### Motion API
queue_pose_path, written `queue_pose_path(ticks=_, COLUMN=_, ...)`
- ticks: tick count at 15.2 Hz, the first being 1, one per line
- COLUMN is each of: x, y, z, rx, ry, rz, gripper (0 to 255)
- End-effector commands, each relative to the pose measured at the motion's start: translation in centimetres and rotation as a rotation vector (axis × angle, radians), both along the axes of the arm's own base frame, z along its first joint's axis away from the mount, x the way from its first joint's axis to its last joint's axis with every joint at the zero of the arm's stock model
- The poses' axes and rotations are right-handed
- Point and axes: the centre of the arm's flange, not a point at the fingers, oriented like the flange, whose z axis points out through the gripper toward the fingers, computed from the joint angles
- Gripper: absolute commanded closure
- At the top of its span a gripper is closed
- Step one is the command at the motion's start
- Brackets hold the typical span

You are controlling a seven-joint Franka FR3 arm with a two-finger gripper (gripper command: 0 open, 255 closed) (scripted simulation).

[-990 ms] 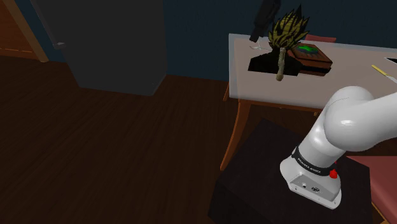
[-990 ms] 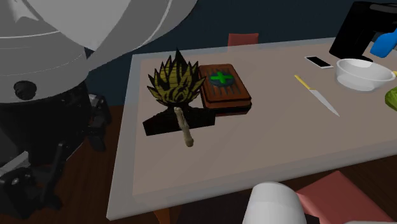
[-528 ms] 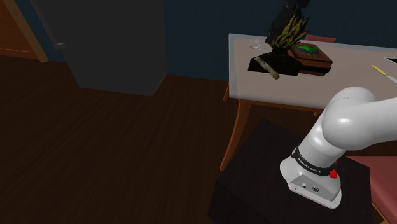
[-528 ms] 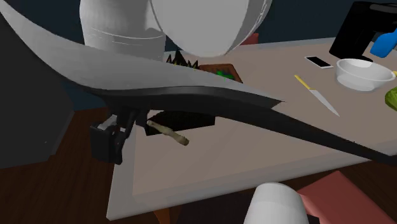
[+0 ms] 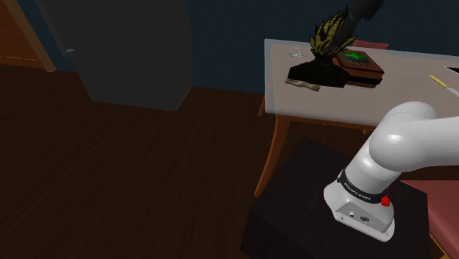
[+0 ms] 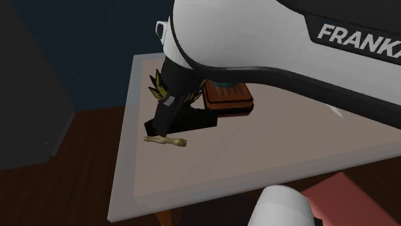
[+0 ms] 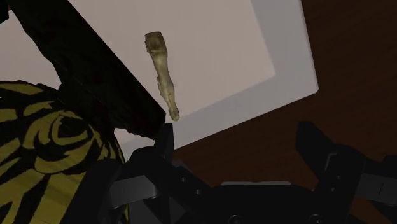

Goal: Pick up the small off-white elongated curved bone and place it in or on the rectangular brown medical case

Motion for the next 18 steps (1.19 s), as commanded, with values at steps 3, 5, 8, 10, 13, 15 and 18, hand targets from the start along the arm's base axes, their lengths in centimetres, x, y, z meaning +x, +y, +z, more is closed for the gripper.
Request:
queue_pose_path(ticks=3, x=-2.4, y=-5.0, z=-1.6, rx=0.001, ry=-0.038, rz=-0.024, gripper=0)
queue_pose_path(ticks=5, x=-3.5, y=-7.3, z=-2.4, rx=0.002, ry=-0.057, rz=-0.036, gripper=0)
queue_pose_path(ticks=8, x=-3.5, y=-8.0, z=-3.6, rx=0.003, ry=-0.063, rz=-0.040, gripper=0)
queue_pose_path(ticks=10, x=-3.1, y=-7.9, z=-4.6, rx=0.003, ry=-0.063, rz=-0.040, gripper=0)
queue_pose_path(ticks=13, x=-2.5, y=-7.8, z=-6.1, rx=0.003, ry=-0.063, rz=-0.040, gripper=0)
queue_pose_path(ticks=15, x=-2.4, y=-7.8, z=-6.4, rx=0.003, ry=-0.063, rz=-0.040, gripper=0)
queue_pose_path(ticks=18, x=-2.4, y=-7.8, z=-6.4, rx=0.003, ry=-0.063, rz=-0.040, gripper=0)
